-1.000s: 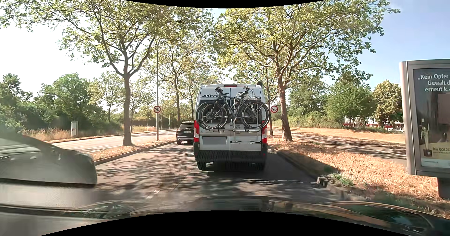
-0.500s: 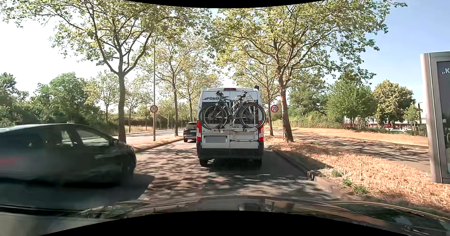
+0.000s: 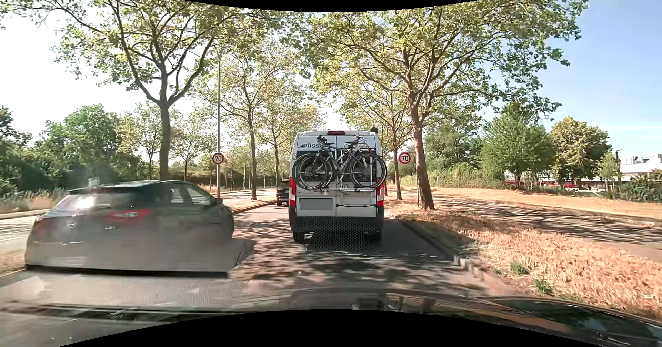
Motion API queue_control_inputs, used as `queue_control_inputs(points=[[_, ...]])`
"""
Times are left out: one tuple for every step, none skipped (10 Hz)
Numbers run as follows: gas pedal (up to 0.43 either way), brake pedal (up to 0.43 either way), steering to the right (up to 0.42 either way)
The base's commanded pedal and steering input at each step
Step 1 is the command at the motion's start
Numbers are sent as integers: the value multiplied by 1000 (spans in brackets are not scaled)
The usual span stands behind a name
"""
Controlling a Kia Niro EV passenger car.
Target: Follow the waypoints while adhering to traffic rules and regulations
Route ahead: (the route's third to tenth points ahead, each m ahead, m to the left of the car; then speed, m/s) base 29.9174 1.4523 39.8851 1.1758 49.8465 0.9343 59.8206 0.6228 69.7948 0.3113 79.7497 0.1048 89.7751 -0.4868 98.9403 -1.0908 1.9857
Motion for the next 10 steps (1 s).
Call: queue_control_inputs(points=[[87, 0, 38], [87, 0, 38], [67, 0, 38], [28, 0, 36], [0, 0, 36], [0, 0, 35], [0, 0, 34], [0, 0, 32], [0, 0, 30], [0, 0, 26]])
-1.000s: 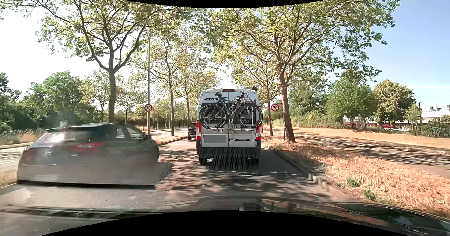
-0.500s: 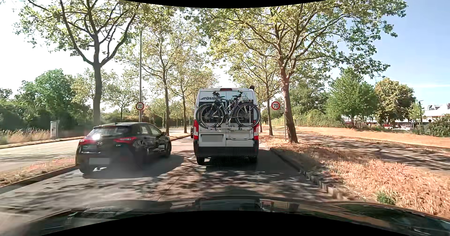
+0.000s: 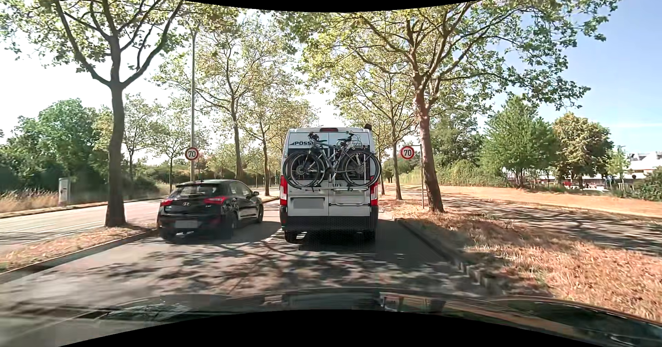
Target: Follow the waypoints while adhering to traffic rules and regulations
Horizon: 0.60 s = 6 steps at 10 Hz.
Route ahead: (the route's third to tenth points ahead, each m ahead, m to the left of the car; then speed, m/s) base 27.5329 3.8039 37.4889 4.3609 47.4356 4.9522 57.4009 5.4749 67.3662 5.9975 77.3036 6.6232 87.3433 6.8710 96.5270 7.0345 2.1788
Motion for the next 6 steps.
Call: queue_control_inputs(points=[[0, 0, 22], [0, 0, 21], [0, 0, 20], [0, 0, 17], [0, 0, 15], [0, 0, 15]])
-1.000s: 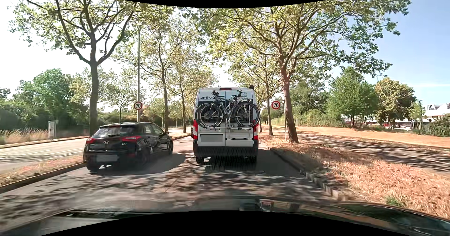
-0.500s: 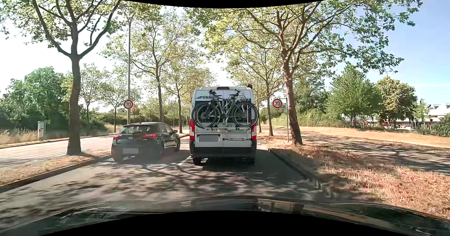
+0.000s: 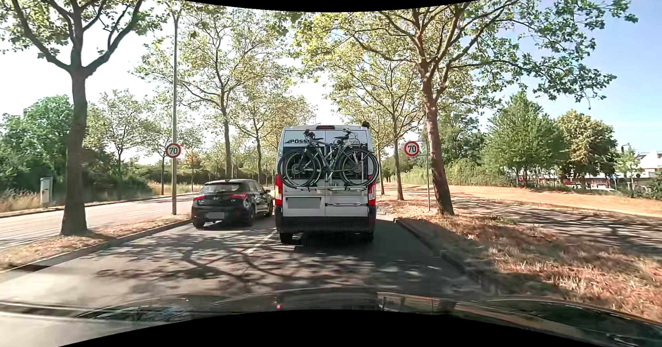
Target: Follow the waypoints while adhering to traffic rules and regulations
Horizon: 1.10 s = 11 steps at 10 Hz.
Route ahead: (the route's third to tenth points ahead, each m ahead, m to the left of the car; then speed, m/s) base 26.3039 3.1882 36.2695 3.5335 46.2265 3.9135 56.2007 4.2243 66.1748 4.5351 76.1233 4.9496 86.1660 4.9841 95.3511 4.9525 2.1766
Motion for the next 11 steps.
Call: queue_control_inputs(points=[[0, 0, 14], [0, 0, 13], [0, 0, 13], [0, 0, 13], [0, 0, 12], [0, 0, 12], [0, 0, 12], [0, 0, 12], [0, 0, 11], [0, 0, 11], [0, 0, 11]])
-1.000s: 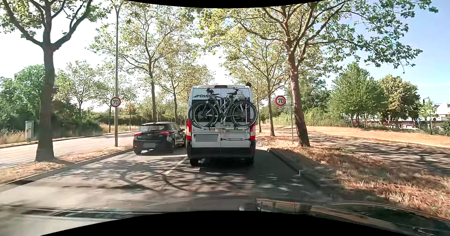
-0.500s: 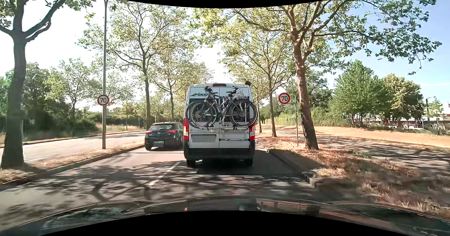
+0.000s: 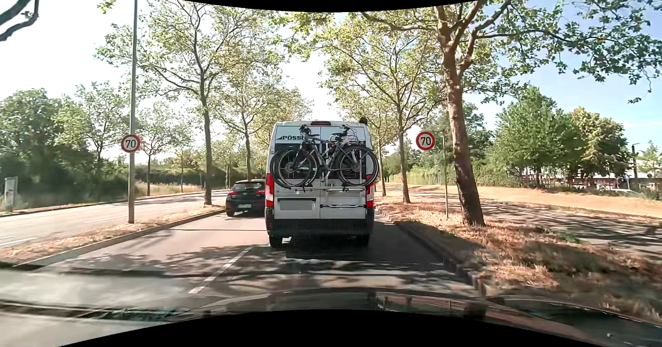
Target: Follow the waypoints while adhering to traffic rules and regulations
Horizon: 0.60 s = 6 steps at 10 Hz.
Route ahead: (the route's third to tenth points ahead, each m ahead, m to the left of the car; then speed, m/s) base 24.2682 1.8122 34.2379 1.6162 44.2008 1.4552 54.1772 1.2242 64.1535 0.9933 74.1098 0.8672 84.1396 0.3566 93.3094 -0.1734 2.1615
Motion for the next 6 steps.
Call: queue_control_inputs(points=[[0, 0, 11], [0, 0, 10], [0, 0, 10], [0, 0, 8], [0, 0, 8], [0, 0, 8]])
